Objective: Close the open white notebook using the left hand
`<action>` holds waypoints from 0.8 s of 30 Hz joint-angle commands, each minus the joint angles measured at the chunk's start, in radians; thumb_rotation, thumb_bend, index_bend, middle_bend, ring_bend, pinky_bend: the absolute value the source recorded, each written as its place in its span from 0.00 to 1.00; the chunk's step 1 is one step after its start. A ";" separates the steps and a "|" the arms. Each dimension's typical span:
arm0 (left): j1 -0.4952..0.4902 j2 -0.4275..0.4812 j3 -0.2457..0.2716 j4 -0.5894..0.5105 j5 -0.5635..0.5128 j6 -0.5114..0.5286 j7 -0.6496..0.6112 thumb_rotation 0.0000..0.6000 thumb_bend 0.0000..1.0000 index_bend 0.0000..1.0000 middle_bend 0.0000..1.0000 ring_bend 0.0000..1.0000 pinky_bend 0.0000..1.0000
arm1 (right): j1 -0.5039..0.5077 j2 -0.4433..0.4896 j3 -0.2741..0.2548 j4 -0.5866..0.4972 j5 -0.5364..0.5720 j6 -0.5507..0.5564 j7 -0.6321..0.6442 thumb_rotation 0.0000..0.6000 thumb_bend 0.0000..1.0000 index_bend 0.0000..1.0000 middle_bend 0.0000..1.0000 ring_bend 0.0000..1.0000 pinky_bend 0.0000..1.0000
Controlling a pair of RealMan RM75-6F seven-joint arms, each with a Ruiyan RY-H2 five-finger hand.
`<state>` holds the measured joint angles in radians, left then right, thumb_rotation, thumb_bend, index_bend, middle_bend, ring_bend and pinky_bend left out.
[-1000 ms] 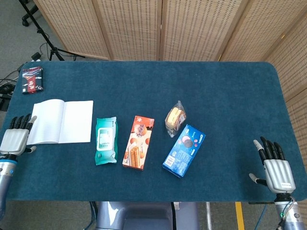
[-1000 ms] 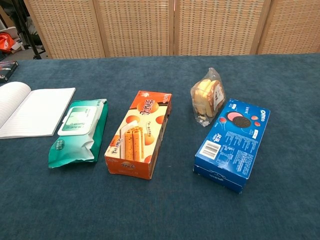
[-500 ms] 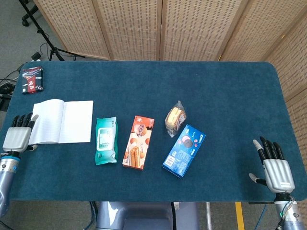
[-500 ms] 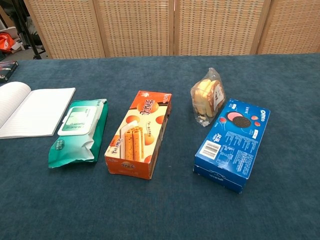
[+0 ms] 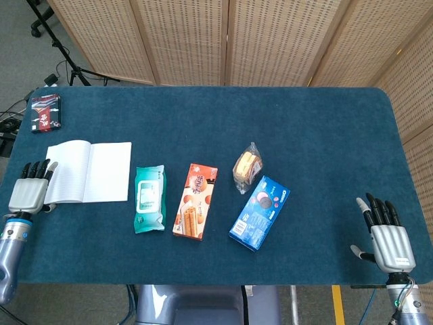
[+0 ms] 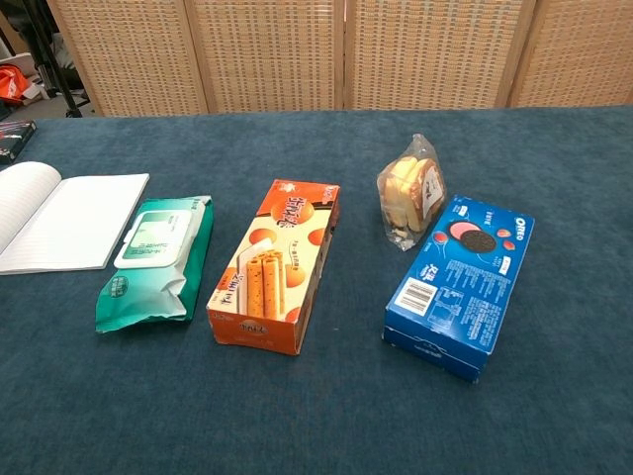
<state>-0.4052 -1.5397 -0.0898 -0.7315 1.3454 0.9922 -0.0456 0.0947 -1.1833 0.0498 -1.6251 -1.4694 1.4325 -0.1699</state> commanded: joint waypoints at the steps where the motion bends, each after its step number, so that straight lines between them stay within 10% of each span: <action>1: -0.001 -0.004 0.001 0.006 -0.002 -0.005 0.002 1.00 0.00 0.00 0.00 0.00 0.00 | 0.000 0.000 0.000 0.000 -0.001 0.001 0.000 1.00 0.05 0.00 0.00 0.00 0.00; 24: -0.004 -0.026 0.003 0.036 0.018 0.047 0.027 1.00 0.13 0.00 0.00 0.00 0.00 | 0.000 -0.001 -0.002 -0.001 -0.001 -0.002 -0.004 1.00 0.05 0.00 0.00 0.00 0.00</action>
<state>-0.4103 -1.5674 -0.0870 -0.6924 1.3609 1.0336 -0.0215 0.0951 -1.1846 0.0477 -1.6258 -1.4702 1.4304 -0.1735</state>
